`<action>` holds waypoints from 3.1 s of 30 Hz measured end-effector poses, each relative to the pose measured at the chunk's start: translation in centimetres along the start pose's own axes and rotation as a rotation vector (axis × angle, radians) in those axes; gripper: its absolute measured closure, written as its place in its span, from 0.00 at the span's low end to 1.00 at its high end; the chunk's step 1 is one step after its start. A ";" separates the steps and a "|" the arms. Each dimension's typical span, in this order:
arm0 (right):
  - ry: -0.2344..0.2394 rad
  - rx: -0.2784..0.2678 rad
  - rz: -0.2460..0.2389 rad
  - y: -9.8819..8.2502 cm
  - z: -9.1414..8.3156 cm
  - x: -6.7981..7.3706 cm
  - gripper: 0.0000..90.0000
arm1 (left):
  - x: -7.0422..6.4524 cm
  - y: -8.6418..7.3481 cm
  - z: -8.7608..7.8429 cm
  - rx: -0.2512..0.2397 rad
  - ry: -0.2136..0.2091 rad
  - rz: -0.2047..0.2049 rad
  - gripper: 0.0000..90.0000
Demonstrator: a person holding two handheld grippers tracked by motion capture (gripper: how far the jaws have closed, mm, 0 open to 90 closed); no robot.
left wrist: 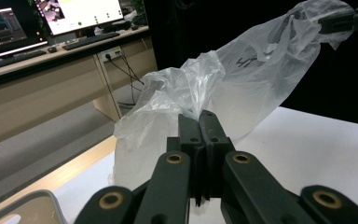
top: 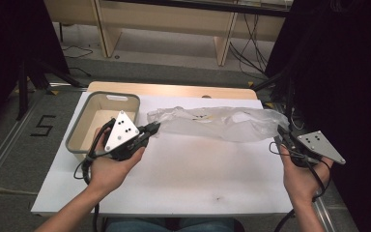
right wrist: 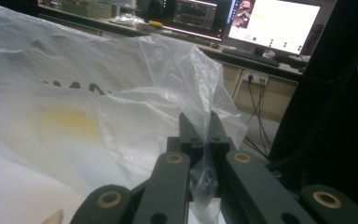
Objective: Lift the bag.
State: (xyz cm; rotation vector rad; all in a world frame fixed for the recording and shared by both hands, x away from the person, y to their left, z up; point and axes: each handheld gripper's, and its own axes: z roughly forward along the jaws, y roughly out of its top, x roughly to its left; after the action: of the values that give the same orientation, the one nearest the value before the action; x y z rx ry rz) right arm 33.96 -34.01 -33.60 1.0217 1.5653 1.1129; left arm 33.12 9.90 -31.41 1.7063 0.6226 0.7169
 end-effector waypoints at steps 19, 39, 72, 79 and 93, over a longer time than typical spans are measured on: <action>-0.018 -0.030 0.013 0.8 -0.6 -0.6 1.00 | -1.1 2.8 0.0 -0.085 -0.038 0.014 0.99; -0.009 -0.041 0.012 1.4 0.2 -0.3 1.00 | 0.5 2.9 0.4 -0.090 0.008 -0.003 0.99; -0.019 -0.093 0.016 3.0 0.0 -0.5 1.00 | 1.2 4.7 -0.2 -0.136 0.031 0.007 0.99; -0.018 -0.096 0.016 3.2 0.3 -0.4 1.00 | 1.6 4.8 0.0 -0.134 0.047 0.008 0.99; -0.017 -0.092 0.020 3.2 1.5 -0.2 1.00 | 3.3 4.1 1.8 -0.105 0.094 -0.017 0.99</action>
State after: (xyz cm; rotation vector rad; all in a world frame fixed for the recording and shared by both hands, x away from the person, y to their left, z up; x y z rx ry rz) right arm 35.78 -33.13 -30.69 0.9846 1.4797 1.1768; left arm 36.85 10.21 -27.25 1.5760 0.6530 0.8074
